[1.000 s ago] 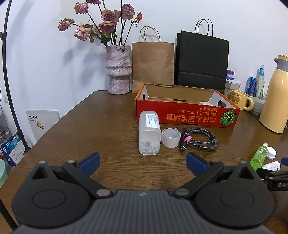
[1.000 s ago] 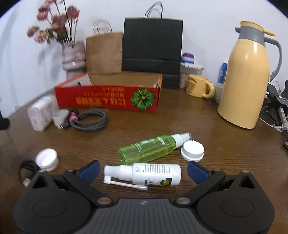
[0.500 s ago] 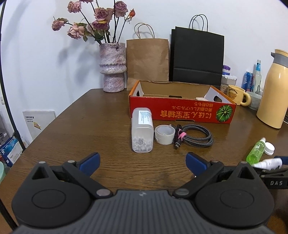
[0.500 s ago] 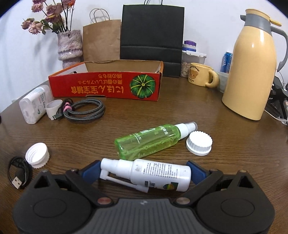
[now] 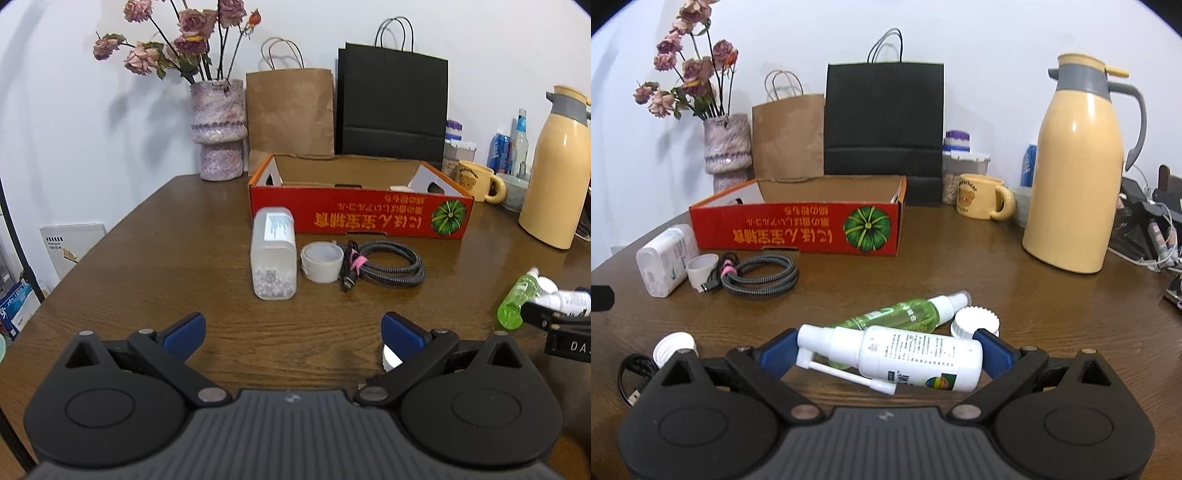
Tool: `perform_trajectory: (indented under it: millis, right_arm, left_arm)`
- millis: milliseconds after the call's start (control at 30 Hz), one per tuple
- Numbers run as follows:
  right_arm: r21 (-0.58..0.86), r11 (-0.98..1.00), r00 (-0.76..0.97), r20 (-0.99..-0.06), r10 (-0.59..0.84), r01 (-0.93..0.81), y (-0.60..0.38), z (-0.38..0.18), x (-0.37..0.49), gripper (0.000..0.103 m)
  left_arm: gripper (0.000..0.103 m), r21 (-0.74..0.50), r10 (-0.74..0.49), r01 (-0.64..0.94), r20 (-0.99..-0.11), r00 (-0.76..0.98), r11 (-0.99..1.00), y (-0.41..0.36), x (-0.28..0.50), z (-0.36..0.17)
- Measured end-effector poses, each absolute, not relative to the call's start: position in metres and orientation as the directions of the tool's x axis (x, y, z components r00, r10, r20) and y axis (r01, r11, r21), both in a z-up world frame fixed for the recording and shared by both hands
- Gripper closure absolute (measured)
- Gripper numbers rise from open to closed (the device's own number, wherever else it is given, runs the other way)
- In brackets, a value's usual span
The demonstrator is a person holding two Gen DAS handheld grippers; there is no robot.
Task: Organize rigid objects
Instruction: 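Grasp the white spray bottle with the right gripper while left grasps the black cable, then lift and carry the black cable and spray bottle over the cardboard box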
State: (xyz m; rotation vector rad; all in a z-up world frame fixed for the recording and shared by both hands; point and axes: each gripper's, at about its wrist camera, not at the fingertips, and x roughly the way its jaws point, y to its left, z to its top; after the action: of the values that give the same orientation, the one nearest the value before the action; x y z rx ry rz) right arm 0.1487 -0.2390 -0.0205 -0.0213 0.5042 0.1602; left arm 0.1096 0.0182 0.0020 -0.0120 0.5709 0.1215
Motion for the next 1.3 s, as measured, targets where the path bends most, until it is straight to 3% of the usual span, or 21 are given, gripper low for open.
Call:
perform_trajectory:
  millis: [433, 633, 733, 833, 867, 1300]
  right_arm:
    - [0.016, 0.985, 0.876, -0.454, 0.163, -0.174, -0.239, -0.019, 0.141, 0.004]
    - [0.014, 0.983, 0.876, -0.451, 0.170, -0.184, -0.238, -0.018, 0.139, 0.004]
    - [0.017, 0.982, 0.874, -0.453, 0.173, -0.186, -0.238, -0.018, 0.140, 0.004]
    - [0.017, 0.982, 0.874, -0.454, 0.176, -0.190, -0.238, -0.018, 0.140, 0.004]
    - [0.017, 0.982, 0.873, -0.454, 0.177, -0.190, -0.238, -0.018, 0.140, 0.004]
    - [0.014, 0.979, 0.868, -0.460, 0.186, -0.202, -0.238, -0.018, 0.140, 0.004]
  left_arm:
    - [0.000, 0.065, 0.067, -0.033, -0.637, 0.768, 0.997, -0.013, 0.119, -0.028]
    - [0.000, 0.097, 0.050, 0.015, -0.639, 0.767, 0.995, -0.029, 0.116, -0.034]
    - [0.010, 0.108, 0.048, 0.029, -0.644, 0.763, 0.994, -0.034, 0.115, -0.037]
    - [0.031, 0.084, 0.024, 0.040, -0.648, 0.762, 0.996, -0.034, 0.112, -0.038]
    - [0.044, 0.071, 0.011, 0.046, -0.646, 0.763, 0.996, -0.033, 0.111, -0.038]
    - [0.052, 0.016, 0.002, 0.010, -0.611, 0.792, 1.000, -0.020, 0.106, -0.029]
